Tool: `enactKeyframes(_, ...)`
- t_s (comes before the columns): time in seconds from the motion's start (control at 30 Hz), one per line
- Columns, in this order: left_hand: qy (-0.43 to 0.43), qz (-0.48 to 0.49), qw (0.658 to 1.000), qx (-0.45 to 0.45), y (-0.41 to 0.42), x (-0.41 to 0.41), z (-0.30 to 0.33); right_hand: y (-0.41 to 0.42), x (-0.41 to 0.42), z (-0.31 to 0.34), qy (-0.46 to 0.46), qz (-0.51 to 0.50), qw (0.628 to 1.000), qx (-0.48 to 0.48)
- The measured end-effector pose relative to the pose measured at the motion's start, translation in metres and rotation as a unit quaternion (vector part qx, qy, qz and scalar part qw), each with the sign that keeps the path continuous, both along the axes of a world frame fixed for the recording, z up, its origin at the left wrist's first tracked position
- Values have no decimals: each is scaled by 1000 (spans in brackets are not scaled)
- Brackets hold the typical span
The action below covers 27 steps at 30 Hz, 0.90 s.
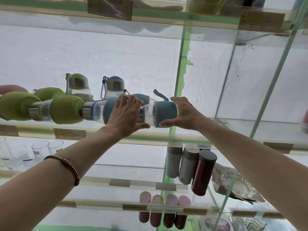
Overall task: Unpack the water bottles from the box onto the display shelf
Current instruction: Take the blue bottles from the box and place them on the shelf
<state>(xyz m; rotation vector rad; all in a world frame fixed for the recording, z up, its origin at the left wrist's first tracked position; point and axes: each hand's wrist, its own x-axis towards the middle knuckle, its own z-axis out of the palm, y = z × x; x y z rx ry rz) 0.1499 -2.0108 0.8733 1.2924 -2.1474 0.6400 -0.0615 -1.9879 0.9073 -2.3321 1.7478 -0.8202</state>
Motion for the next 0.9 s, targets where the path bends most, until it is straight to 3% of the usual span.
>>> enactKeyframes(0.27,45,-34,998,-24,26,-9,-12,32,-2,9,-32,49,997,-43)
enactKeyframes(0.53,163,-23,986,37,79,-14,-35,66,11,-5,-54,131,989,-48)
enactKeyframes(0.67,183,-3,980,72,104,1,-49,87,28,-18,-79,166,983,-21)
enactKeyframes(0.9,275,21,955,112,152,44,-79,112,80,-35,-37,222,974,29)
